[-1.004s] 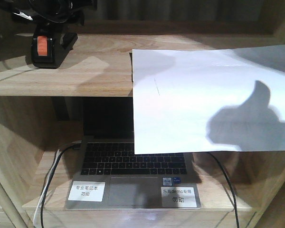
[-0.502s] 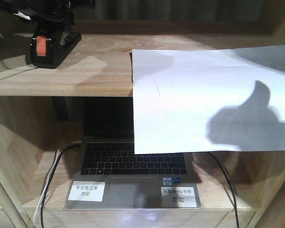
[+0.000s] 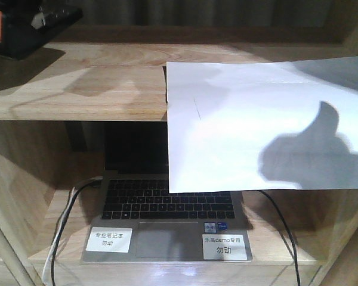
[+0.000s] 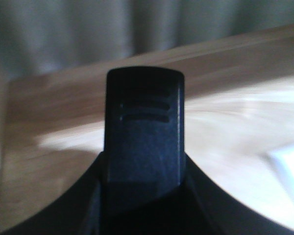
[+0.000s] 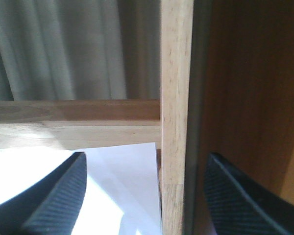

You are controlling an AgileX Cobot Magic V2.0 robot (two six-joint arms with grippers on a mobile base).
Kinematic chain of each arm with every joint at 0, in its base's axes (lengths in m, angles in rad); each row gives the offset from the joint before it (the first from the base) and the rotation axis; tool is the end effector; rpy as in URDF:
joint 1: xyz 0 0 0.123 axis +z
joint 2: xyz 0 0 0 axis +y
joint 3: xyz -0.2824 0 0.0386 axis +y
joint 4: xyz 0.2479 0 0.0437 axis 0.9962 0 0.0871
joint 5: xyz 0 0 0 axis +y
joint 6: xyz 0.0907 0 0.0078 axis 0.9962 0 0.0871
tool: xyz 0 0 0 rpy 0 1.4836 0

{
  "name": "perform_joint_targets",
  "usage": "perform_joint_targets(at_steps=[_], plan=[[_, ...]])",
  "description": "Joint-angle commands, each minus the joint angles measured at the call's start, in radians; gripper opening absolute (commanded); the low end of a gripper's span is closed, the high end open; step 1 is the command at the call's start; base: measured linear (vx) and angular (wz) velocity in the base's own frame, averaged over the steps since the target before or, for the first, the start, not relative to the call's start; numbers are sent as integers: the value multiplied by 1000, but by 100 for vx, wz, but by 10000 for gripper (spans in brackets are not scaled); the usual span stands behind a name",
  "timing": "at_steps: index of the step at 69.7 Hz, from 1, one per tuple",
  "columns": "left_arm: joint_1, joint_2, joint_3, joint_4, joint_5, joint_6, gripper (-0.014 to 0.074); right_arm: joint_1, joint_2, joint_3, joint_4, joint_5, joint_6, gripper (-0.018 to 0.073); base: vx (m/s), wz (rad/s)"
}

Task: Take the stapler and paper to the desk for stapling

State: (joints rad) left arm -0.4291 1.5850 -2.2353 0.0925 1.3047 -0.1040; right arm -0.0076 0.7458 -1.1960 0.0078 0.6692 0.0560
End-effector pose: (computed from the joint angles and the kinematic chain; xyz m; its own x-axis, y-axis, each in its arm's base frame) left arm 0.2670 -0.1132 0.5409 -0.5137 0.1479 -0.8451 0.3061 0.9518 -0.0195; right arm 0.1132 -0.0004 0.4781 -0.1310 0.0631 -0.9894 0.0110 0.9980 0.0622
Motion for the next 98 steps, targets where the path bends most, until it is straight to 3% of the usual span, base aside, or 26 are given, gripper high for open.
perform_joint_targets(at_steps=[1, 19, 35, 46, 77, 98], plan=[[-3, -93, 19, -43, -86, 25, -8, -4, 5, -24, -8, -69, -6, 480, 0, 0], [-3, -317, 397, -110, -268, 96, -6, -4, 5, -24, -8, -71, -6, 480, 0, 0], [-3, -582, 788, -240, -485, 238, -6, -4, 5, -24, -8, -70, -6, 480, 0, 0], [-3, -741, 999, -298, -573, 304, -6, -4, 5, -24, -8, -70, -6, 480, 0, 0], [-2, -1121, 1346, -302, -610, 304, -6, -4, 5, -24, -8, -70, -6, 480, 0, 0], [-2, -1333, 1497, -302, -610, 304, -6, -4, 5, -24, -8, -70, -6, 480, 0, 0]])
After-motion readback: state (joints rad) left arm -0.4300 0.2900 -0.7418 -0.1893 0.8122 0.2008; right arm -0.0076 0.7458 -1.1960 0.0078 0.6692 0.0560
